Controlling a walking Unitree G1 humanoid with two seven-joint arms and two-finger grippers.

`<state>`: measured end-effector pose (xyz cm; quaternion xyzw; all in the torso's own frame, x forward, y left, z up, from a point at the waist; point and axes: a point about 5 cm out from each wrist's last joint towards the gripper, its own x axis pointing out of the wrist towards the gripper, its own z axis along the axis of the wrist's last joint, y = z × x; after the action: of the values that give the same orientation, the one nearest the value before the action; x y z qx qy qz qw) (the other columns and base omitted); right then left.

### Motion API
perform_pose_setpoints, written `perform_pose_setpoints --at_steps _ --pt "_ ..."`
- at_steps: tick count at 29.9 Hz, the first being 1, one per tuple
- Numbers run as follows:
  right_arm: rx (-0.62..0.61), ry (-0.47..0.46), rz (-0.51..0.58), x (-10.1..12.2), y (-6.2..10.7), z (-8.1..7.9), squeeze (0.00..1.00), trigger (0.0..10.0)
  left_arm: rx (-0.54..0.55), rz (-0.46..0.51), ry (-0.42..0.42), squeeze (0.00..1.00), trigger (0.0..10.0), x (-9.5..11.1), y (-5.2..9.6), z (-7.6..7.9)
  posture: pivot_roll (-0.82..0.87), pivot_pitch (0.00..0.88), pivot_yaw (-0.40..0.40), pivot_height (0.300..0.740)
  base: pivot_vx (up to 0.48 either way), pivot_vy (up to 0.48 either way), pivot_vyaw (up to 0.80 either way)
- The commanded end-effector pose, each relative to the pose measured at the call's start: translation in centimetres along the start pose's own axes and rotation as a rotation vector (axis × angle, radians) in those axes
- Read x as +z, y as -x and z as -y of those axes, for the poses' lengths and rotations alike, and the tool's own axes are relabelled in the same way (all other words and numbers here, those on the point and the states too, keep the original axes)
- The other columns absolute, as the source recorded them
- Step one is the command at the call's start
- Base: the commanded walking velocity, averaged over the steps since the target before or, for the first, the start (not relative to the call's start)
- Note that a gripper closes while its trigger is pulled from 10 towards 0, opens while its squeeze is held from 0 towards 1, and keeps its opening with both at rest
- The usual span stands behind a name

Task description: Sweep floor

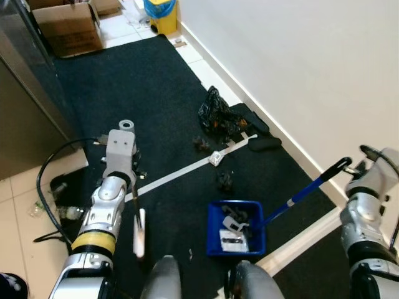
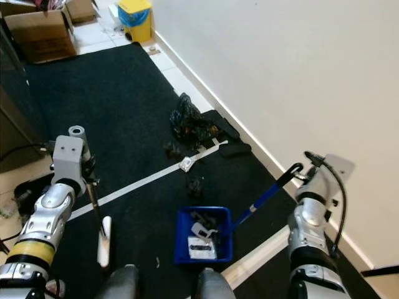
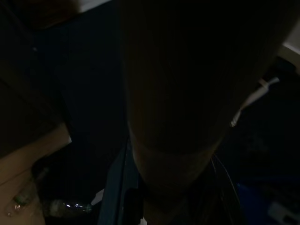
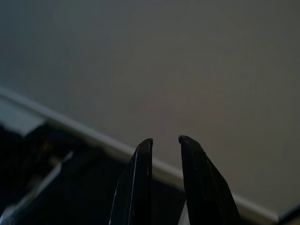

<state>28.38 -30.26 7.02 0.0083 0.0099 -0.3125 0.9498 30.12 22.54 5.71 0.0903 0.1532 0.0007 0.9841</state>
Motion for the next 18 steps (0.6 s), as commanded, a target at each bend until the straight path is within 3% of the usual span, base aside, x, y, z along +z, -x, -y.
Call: perform_pose_setpoints --at_steps 1,4,5,9,16,18 --pt "0.020 -0.035 0.063 1.2 -0.4 0.2 0.00 10.0 -0.005 0.012 0.001 0.00 10.0 0.5 -0.2 0.3 0.12 0.046 -0.061 0.740 0.000 0.000 0.00" --pt "0.049 -0.052 0.082 1.6 -0.6 -0.2 0.00 10.0 -0.004 0.011 -0.004 0.00 10.0 0.5 -0.2 0.3 0.12 0.046 -0.061 0.740 0.000 0.000 0.00" --pt "0.171 -0.101 0.065 1.9 -0.8 -1.4 0.00 10.0 0.005 0.013 -0.002 0.00 10.0 0.6 -0.3 0.0 0.13 0.053 -0.066 0.740 0.000 0.000 0.00" --pt "0.282 -0.151 0.013 1.7 -0.9 -2.6 0.00 10.0 0.017 0.017 -0.001 0.00 10.0 0.7 -0.3 -0.2 0.13 0.056 -0.067 0.740 0.000 0.000 0.00" --pt "0.428 -0.071 -0.104 1.3 -1.0 -3.7 0.00 10.0 0.022 0.017 -0.028 0.00 10.0 0.6 0.0 -0.8 0.14 0.071 -0.061 0.740 0.000 0.000 0.00" --pt "0.496 -0.028 -0.087 1.9 -1.2 -3.8 0.09 10.0 0.021 0.020 -0.034 0.00 10.0 0.7 0.0 -0.9 0.13 0.076 -0.057 0.740 0.000 0.000 0.00"
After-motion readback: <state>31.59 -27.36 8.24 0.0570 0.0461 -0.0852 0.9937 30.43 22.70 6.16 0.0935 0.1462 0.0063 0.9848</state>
